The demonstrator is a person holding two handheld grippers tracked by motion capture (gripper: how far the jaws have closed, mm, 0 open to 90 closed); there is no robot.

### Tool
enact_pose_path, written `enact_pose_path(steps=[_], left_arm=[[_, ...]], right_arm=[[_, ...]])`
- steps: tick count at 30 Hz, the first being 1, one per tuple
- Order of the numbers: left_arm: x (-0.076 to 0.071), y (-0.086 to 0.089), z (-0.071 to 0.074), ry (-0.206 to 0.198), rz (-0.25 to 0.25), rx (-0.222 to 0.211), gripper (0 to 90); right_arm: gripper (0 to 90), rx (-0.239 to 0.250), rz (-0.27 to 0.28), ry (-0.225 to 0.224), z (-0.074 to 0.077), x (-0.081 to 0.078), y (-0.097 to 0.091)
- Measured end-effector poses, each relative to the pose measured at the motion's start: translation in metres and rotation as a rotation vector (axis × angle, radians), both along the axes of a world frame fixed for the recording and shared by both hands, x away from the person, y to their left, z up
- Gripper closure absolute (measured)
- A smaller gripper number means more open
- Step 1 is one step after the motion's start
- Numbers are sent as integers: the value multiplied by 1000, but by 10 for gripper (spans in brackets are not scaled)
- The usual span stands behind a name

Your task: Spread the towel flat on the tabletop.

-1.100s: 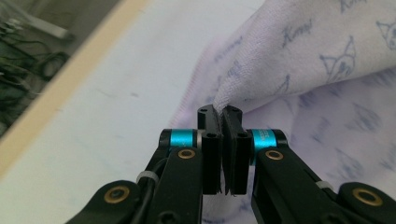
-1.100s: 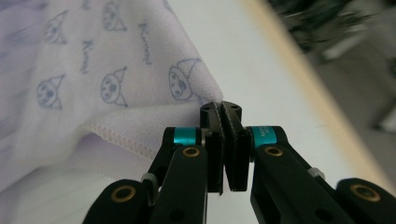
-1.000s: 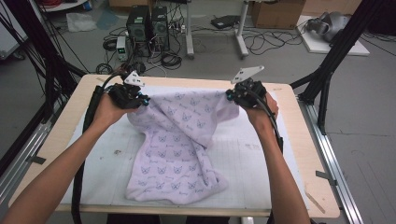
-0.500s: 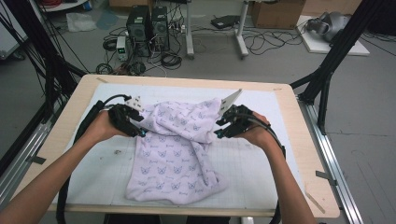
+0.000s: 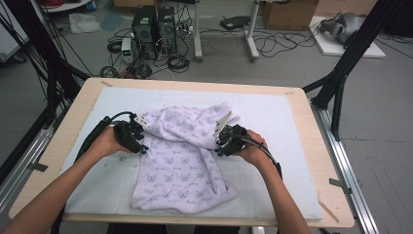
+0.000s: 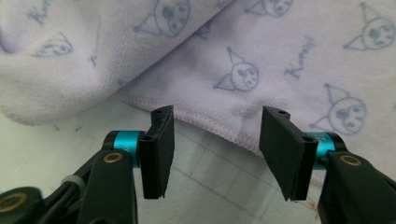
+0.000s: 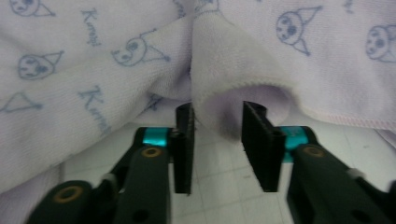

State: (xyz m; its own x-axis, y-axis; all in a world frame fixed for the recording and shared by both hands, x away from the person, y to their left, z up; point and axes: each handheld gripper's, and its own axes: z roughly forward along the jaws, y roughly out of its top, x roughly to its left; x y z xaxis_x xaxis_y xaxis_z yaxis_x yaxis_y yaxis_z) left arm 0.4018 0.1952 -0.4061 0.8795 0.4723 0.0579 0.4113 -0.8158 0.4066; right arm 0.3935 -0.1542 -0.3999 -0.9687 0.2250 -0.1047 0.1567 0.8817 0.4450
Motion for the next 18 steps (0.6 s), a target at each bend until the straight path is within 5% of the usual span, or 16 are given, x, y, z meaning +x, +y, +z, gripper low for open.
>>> enact_pose_path(steps=[2,8,13,18], left_arm=[[1,-2,-2,6,1,10,549],[-2,-11,-4,15,-20,52,843],[-4,-13,0,2,-17,55,873],[-9,-3,21,-56,8,-17,874]], right_arm=[[867,-17,7,10,-2,2,4],[878,48,-52,35,5,6,-4],[882,125,-85,37,18,5,-23],[882,210,-145,18,39,2,-46]])
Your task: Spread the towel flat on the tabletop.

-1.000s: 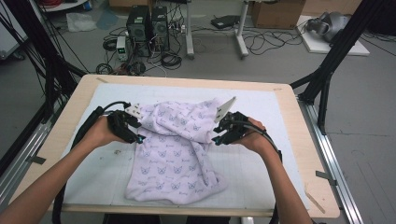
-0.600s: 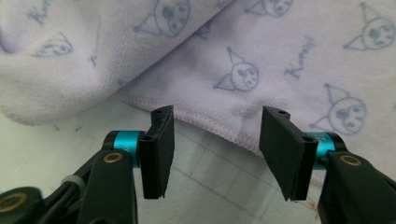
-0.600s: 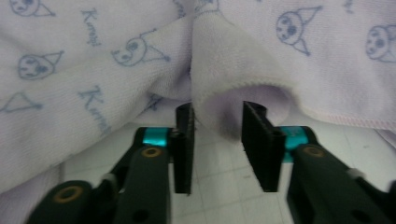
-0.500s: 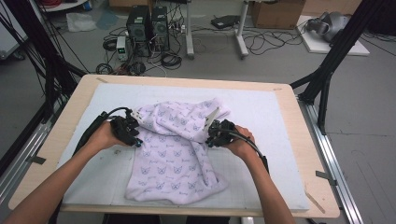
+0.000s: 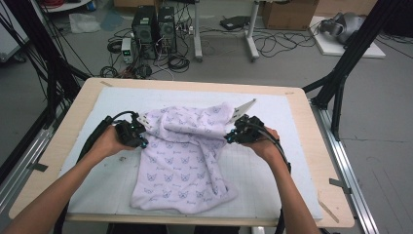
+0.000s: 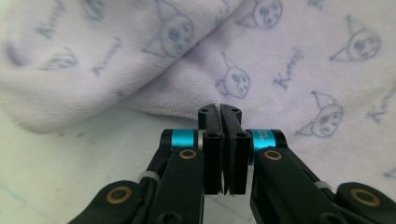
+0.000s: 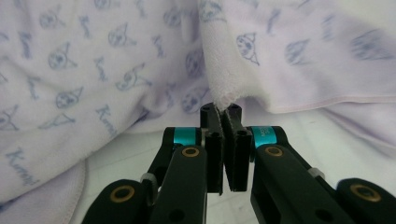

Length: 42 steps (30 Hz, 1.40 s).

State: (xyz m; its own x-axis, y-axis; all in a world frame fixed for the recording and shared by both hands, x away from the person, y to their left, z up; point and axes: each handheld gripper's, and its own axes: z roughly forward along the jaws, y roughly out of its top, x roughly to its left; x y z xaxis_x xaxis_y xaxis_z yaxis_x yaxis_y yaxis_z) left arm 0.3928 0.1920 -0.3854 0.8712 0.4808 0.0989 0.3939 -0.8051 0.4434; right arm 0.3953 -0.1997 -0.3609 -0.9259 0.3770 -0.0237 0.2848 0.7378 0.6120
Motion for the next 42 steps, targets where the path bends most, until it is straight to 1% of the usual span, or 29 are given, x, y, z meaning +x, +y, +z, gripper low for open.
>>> enact_pose_path(steps=[2,3,4,5,7,9,10,11,12,15,18,20,22,24,27,28,29,30,31,32,33,35,36,37,38,39,40,41,42], left_arm=[[-3,6,11,-28,5,-33,874],[-4,9,16,-42,8,-46,874],[-6,13,22,-55,18,-52,874],[-7,15,26,-63,20,-55,874],[-10,22,35,-73,27,-85,874],[-16,28,43,-98,19,-92,873],[-19,30,46,-102,18,-93,873],[-22,33,49,-117,9,-96,874],[-24,36,52,-123,3,-95,874],[-31,42,57,-134,0,-90,873],[-36,44,60,-144,-13,-101,873],[-37,42,63,-160,-15,-102,873],[-34,39,67,-181,-10,-107,873],[-27,36,70,-207,8,-111,873],[-11,32,69,-248,72,-102,873],[-3,31,66,-257,109,-101,873],[0,30,65,-257,120,-101,871],[6,30,60,-244,136,-90,864],[10,30,56,-236,138,-85,841],[11,30,53,-242,137,-78,781],[11,31,52,-246,135,-81,696],[7,35,51,-241,100,-129,604],[3,35,51,-222,82,-137,546],[-1,35,51,-183,57,-153,509],[-5,34,49,-157,17,-160,500],[-9,32,47,-151,-12,-156,478],[-16,29,42,-134,-60,-139,460],[-20,27,38,-120,-84,-127,450],[-25,23,33,-107,-120,-107,444]], right_arm=[[882,19,-25,-12,10,0,-9],[882,24,-32,-27,15,-1,-13],[882,34,-40,-30,21,-1,-17],[882,45,-51,-36,28,-2,-21],[882,50,-64,-52,38,-5,-27],[882,56,-72,-70,51,-8,-36],[882,64,-77,-73,56,-10,-40],[881,75,-78,-67,60,-12,-44],[882,83,-86,-74,66,-15,-49],[882,89,-104,-88,75,-22,-61],[882,120,-111,-65,78,-28,-69],[882,116,-106,-69,80,-30,-70],[882,109,-116,-76,82,-27,-68],[882,120,-142,-102,86,-20,-65],[881,125,-228,-162,90,-5,-58],[877,115,-265,-177,89,0,-55],[866,104,-292,-189,87,7,-51],[801,99,-300,-188,85,9,-49],[685,81,-306,-201,81,13,-45],[667,58,-312,-201,77,14,-42],[663,37,-285,-182,74,14,-40],[625,34,-235,-177,70,9,-39],[623,29,-201,-166,67,3,-38],[618,27,-164,-149,64,-1,-38],[605,21,-121,-124,60,-5,-37],[588,-5,-86,-101,54,-9,-34],[584,-27,-56,-91,50,-13,-32],[585,-65,-1,-68,41,-18,-28],[586,-83,23,-51,35,-21,-25]])
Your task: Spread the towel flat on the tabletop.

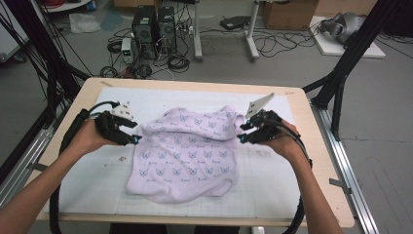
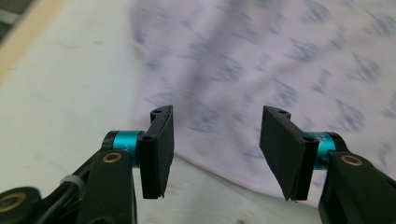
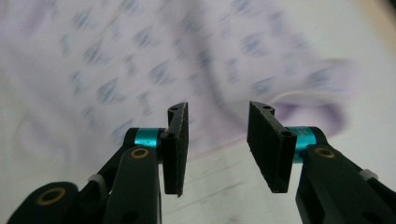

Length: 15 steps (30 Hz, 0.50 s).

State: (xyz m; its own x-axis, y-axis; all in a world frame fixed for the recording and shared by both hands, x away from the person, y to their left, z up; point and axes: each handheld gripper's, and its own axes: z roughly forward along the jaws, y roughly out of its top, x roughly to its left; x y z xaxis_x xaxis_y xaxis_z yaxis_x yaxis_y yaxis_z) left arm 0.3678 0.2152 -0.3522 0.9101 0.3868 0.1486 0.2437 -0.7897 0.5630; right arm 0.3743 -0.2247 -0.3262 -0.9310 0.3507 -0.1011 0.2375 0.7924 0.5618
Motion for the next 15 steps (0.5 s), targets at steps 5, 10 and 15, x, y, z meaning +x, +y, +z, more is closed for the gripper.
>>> enact_pose_path(steps=[5,10,15], left_arm=[[-9,-17,-30,69,-69,144,438],[0,-26,-47,127,-86,206,482],[9,-28,-54,176,-78,210,552]], right_arm=[[596,-182,117,80,-42,-10,25],[640,-275,187,117,-64,-6,50],[664,-353,245,155,-72,4,64]])
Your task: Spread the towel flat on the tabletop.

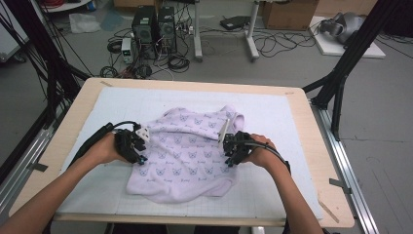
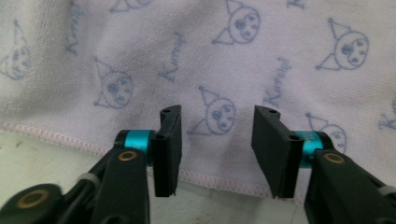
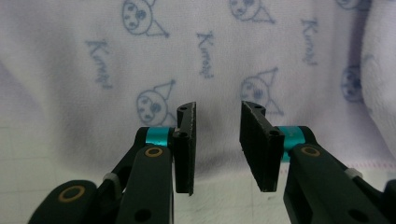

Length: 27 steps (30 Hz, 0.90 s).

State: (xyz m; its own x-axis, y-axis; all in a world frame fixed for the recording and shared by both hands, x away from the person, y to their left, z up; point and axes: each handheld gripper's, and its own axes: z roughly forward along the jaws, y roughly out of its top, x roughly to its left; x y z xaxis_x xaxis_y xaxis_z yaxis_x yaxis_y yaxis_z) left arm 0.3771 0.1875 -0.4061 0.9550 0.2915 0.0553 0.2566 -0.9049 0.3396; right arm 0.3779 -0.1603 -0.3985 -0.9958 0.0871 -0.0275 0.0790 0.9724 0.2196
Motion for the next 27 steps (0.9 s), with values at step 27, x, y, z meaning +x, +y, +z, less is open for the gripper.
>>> enact_pose_path(steps=[27], left_arm=[[-23,21,77,-161,-9,-166,875]], right_arm=[[881,207,-9,-105,85,-24,-40]])
